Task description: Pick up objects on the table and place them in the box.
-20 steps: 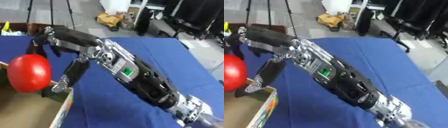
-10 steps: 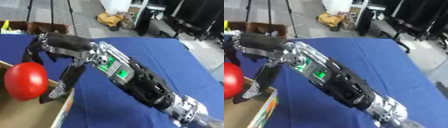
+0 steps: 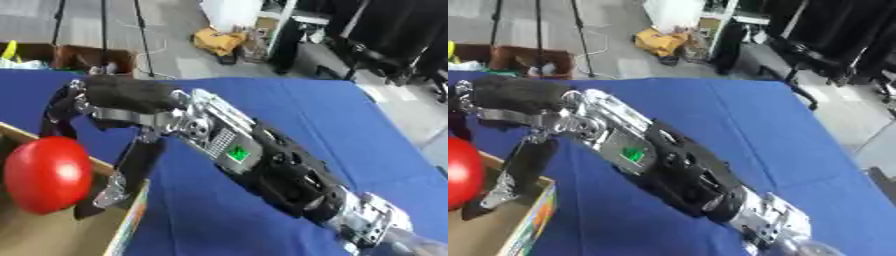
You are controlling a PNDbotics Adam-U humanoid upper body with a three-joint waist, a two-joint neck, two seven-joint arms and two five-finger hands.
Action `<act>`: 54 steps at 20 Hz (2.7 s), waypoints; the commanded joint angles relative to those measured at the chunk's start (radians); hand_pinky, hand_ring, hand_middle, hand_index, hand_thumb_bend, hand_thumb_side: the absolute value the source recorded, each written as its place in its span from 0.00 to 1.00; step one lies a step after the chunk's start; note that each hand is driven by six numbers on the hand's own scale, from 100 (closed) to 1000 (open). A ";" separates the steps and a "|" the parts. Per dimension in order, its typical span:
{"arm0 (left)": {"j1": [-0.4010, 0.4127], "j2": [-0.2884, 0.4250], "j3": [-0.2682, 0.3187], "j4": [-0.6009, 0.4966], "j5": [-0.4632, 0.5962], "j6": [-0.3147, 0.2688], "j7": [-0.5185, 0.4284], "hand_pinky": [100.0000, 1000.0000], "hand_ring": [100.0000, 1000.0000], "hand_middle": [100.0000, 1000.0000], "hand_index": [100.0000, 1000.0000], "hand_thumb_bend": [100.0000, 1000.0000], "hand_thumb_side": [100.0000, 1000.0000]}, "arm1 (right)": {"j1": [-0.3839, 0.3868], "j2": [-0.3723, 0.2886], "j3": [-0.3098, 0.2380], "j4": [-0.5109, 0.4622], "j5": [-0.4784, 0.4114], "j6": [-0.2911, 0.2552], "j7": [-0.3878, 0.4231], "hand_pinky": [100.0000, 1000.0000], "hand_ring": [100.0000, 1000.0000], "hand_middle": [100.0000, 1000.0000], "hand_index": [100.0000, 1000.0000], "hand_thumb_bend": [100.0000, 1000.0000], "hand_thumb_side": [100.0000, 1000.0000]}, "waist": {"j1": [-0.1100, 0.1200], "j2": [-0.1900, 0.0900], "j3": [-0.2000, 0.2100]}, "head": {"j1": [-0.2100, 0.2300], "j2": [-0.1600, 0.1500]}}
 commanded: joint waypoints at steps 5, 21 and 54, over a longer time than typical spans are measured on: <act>-0.015 0.022 0.005 -0.021 -0.002 -0.001 -0.001 0.29 0.46 0.50 0.70 0.00 0.75 | -0.015 -0.020 0.005 0.011 0.075 -0.044 -0.002 0.35 0.69 0.45 0.47 0.00 0.41 | 0.002 -0.018 0.007 | -0.017 -0.020; -0.024 0.020 0.004 -0.021 0.000 0.000 -0.003 0.29 0.45 0.50 0.70 0.00 0.75 | -0.016 -0.025 0.019 0.021 0.246 -0.156 -0.058 0.46 0.77 0.59 0.62 0.00 0.60 | -0.010 -0.013 0.021 | -0.050 -0.035; -0.024 0.023 0.009 -0.021 0.005 0.003 0.000 0.28 0.45 0.50 0.69 0.00 0.75 | 0.002 -0.041 -0.022 -0.032 0.167 -0.154 0.068 0.55 0.84 0.76 0.75 0.29 0.48 | -0.006 -0.018 0.010 | -0.054 -0.024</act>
